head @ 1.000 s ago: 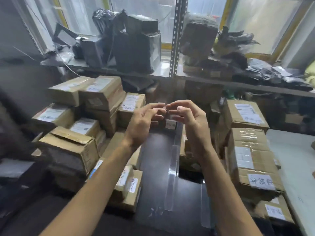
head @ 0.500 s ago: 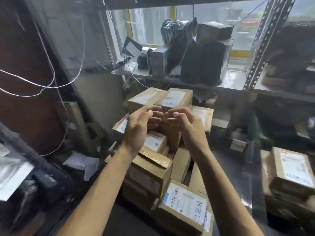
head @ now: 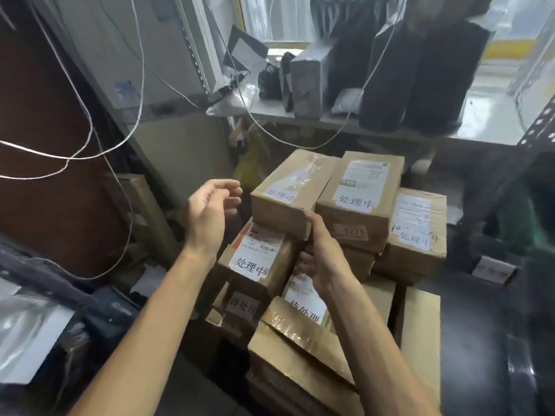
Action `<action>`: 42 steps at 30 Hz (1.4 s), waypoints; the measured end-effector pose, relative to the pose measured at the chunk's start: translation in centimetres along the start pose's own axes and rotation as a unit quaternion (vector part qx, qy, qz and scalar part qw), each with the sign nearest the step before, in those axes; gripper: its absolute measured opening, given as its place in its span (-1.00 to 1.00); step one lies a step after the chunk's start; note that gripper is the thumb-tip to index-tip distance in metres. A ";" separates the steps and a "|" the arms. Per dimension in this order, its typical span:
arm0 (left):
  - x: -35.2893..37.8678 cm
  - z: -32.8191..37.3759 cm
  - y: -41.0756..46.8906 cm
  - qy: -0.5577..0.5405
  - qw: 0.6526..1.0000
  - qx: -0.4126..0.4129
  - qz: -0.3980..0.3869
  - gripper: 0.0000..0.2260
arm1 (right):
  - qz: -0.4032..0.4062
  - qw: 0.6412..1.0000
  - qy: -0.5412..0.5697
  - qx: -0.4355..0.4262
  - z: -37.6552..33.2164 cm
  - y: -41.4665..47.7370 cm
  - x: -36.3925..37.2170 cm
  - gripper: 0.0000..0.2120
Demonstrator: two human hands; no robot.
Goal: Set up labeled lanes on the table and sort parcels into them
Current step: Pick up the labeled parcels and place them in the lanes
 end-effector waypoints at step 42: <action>13.1 2.8 -8.6 -0.147 0.886 -0.111 -0.425 -0.21 | 0.102 0.968 0.053 -0.224 -2.1 -14.5 -12.4 -0.61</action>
Point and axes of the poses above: each hand's wrist, its own y-axis towards the middle knuckle, its own x-axis out of the palm, z = x × y, the point moved 5 cm from there along y, towards the middle knuckle, and after that the axes turned 8 degrees about z, right-handed, at the moved point
